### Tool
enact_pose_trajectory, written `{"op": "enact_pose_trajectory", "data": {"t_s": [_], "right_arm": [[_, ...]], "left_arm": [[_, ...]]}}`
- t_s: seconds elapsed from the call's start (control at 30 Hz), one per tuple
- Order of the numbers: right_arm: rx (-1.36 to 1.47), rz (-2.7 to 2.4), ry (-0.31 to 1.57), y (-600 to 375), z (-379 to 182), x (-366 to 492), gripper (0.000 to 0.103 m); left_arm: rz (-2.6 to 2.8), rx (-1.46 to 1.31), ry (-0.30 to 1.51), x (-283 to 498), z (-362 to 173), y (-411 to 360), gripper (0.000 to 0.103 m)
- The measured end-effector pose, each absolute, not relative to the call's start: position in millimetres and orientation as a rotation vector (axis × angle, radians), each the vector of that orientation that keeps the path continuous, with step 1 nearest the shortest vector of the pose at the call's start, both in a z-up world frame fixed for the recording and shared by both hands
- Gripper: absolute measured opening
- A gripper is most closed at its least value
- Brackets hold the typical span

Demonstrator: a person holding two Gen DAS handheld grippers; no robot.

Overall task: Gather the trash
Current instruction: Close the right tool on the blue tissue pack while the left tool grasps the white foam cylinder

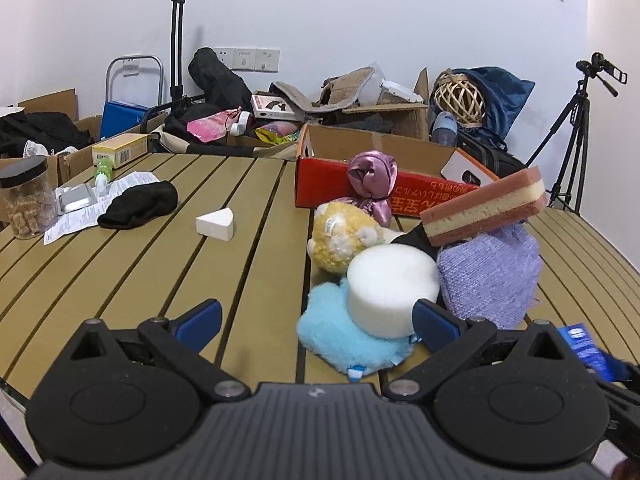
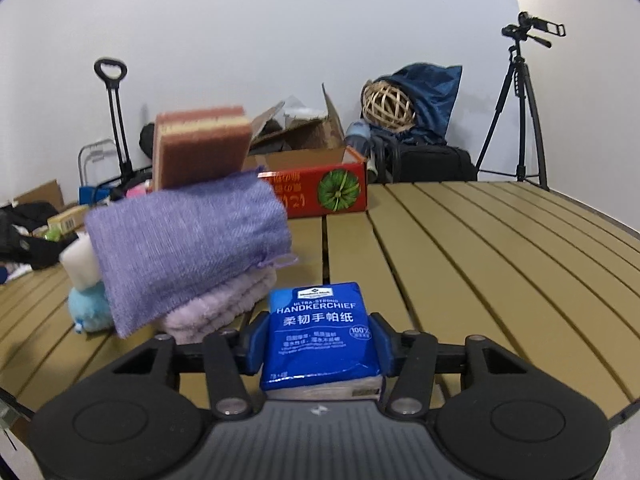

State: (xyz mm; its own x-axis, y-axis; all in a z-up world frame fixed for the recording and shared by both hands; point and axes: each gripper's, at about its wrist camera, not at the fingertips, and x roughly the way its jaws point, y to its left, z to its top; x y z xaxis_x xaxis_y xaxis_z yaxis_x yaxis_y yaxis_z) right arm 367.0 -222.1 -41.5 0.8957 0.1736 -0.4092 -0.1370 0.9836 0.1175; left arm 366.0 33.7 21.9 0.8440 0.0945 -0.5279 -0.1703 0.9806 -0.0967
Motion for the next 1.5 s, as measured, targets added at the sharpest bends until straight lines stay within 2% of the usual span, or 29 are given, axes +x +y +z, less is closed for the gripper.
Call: {"op": "enact_pose_trajectory", "data": {"t_s": [0.43,1.07,1.17,1.27,1.33,1.37,1.4,1.5], "right_arm": [[0.103,0.105,0.372,-247.1,-34.0,331.1,0.051],[0.11,0.054,0.384,-248.6,-43.3,325.9,0.051],[0.11,0.053,0.379,-248.0,-42.6,324.5,0.051],[0.108,0.055,0.372,-247.3,-41.1,323.7,0.051],[0.109,0.055,0.369,-248.1,-40.6,322.5,0.051],[0.11,0.054,0.368,-248.7,-40.4,322.1,0.051],[0.112,0.053,0.366,-249.7,-39.9,321.7,0.051],[0.117,0.054,0.363,-252.1,-39.3,321.2,0.051]], "left_arm": [[0.107,-0.132,0.502,381.9,12.1,20.2,0.103],[0.075,-0.074,0.427,391.4,7.8,2.5,0.103],[0.076,-0.051,0.416,390.8,6.7,-1.6,0.1],[0.065,-0.039,0.411,389.8,5.6,-4.3,0.087],[0.029,-0.04,0.413,388.4,5.3,-5.6,0.064],[0.011,-0.039,0.413,387.8,5.2,-5.9,0.057],[-0.007,-0.036,0.412,386.8,4.8,-6.4,0.045],[-0.014,-0.011,0.403,383.5,3.4,-8.9,0.044]]}}
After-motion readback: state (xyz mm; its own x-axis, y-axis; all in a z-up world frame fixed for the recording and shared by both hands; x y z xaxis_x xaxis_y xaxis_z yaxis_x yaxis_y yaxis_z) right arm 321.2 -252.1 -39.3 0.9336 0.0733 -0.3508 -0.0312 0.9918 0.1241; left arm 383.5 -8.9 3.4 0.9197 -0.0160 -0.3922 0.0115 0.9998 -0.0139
